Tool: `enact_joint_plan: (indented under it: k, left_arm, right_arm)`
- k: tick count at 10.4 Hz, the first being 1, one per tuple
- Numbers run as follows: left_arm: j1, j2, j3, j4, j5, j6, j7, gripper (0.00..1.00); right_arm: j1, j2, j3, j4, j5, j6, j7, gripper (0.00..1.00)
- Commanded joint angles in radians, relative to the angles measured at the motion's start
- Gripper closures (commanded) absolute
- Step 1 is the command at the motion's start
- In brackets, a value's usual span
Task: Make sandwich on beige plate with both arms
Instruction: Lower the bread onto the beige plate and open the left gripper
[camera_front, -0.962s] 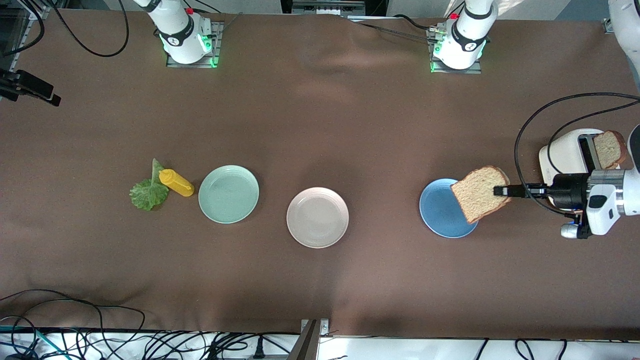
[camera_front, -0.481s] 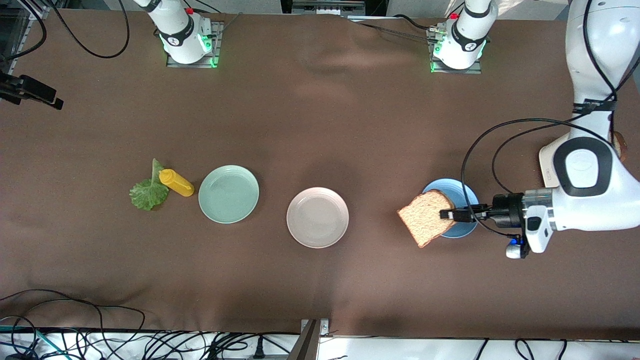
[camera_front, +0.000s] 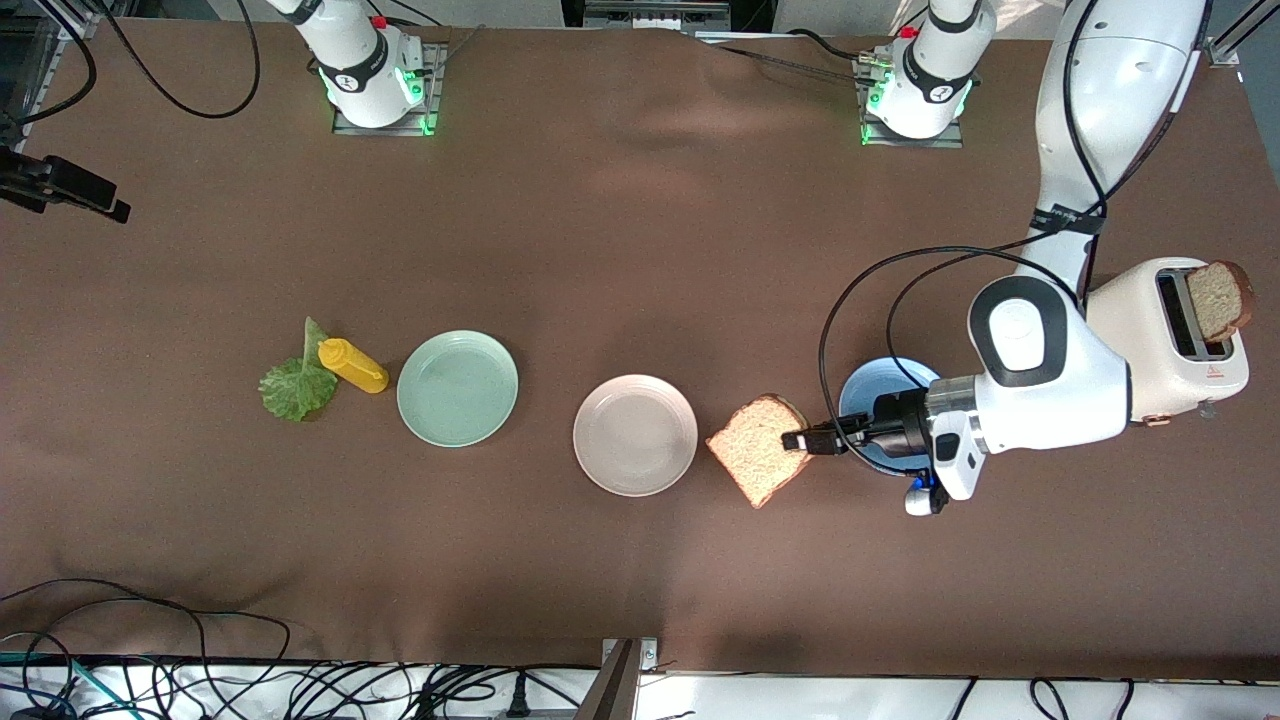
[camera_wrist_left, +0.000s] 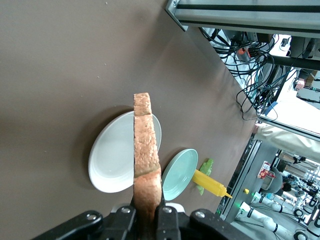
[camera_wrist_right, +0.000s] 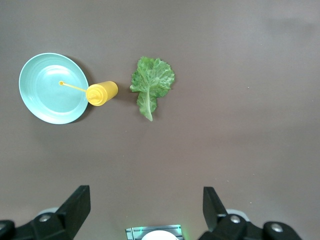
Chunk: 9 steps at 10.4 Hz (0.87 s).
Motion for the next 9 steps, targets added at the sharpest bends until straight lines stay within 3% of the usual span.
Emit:
enact_joint_plan:
  k: [1,4,9]
  left_arm:
    - [-0.07,0.006,0.013,-0.026,-0.095,0.075,-0.002,1.0]
    - [-0.186,0.073,0.013,-0.014,-0.199,0.248,0.009,1.0]
    - [-0.26,0.157,0.013,0.018,-0.241,0.346,0.021,1.0]
  right_arm:
    - [-0.007,0.007,0.0,0.013,0.017,-0.009,-0.009,0.0]
    - [-0.007,0.006,0.0,0.014,0.017,-0.006,-0.011,0.0]
    - [-0.007,0.006,0.0,0.014,0.017,-0.004,-0.011,0.0]
